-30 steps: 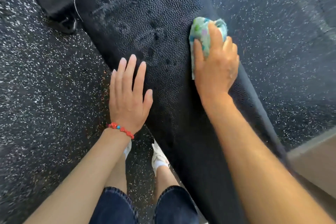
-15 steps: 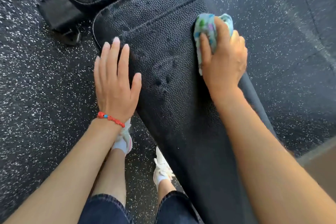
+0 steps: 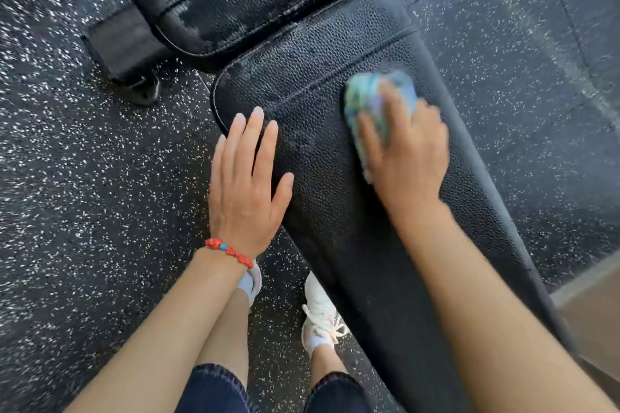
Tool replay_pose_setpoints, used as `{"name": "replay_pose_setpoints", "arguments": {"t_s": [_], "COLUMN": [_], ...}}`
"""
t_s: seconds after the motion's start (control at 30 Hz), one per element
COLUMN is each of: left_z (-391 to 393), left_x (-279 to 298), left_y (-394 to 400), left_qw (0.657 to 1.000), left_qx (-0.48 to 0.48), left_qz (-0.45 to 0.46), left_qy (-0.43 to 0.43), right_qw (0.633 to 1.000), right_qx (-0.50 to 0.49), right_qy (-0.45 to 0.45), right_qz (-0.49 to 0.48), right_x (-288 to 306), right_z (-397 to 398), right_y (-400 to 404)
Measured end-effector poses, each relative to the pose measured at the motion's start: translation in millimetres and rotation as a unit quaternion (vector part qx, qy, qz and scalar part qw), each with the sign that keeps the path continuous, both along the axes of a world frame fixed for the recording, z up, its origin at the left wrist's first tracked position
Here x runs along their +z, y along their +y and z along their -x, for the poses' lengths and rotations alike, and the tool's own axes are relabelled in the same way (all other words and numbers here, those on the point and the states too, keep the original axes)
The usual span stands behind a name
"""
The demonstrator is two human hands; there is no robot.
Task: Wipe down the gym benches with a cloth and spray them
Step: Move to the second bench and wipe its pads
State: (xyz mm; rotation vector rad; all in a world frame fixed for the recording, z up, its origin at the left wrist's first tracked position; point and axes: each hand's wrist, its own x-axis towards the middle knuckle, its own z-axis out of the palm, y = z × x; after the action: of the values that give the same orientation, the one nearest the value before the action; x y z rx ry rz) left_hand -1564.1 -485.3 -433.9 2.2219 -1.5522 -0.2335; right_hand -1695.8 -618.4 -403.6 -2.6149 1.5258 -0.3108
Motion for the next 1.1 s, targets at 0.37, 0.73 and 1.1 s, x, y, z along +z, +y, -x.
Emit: {"name": "replay_pose_setpoints", "arguments": {"t_s": [0.37, 0.73, 1.1], "left_z": [-39.6, -51.5, -89.1], "left_x": [1.7, -1.6, 19.2], "left_y": [-17.1, -16.8, -13.8], "left_qw": [0.999, 0.999, 0.998], "left_qx": [0.034, 0.003, 0.003], "left_qz": [0.029, 0.018, -0.027], "left_qy": [0.032, 0.039, 0.05], "right_qw": [0.996, 0.995, 0.989], "right_qx": [0.05, -0.089, -0.013], "right_qy": [-0.035, -0.037, -0.05], "right_qz": [-0.067, -0.033, -0.136], "right_x": [2.1, 8.8, 16.3], "right_z": [-44.4, -65.6, -111.2], "right_y": [70.2, -48.6, 38.0]}}
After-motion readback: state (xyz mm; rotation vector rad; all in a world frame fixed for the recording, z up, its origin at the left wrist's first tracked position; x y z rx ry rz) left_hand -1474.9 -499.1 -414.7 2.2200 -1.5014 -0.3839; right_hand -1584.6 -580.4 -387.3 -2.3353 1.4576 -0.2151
